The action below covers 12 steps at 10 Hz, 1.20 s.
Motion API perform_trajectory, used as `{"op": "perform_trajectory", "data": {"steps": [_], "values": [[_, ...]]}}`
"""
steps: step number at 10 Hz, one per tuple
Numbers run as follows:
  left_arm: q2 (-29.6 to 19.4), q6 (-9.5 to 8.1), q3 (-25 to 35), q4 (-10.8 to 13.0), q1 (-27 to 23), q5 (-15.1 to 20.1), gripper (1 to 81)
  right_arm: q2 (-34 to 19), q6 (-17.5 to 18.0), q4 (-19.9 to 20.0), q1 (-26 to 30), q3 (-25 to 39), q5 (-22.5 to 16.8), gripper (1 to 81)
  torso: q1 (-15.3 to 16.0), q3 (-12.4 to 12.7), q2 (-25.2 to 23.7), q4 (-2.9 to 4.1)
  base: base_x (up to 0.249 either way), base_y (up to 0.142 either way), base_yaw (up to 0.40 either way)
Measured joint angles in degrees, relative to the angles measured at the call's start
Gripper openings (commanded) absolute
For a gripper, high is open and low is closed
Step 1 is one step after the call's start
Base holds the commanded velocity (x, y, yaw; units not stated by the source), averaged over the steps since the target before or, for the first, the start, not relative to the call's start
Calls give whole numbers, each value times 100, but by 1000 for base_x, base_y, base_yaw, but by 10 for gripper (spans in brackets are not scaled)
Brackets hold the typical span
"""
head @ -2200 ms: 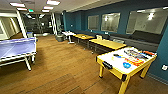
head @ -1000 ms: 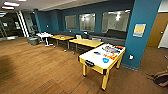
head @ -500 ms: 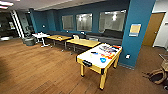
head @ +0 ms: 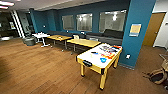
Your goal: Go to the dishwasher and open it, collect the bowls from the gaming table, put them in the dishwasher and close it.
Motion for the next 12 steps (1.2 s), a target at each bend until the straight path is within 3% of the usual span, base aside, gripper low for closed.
{"op": "perform_trajectory", "data": {"steps": [12], "values": [[2,0,0,0,28,-9,811,50,0,-13,-11,-2,1,811,6,0,-2,0,94,0,0]]}}
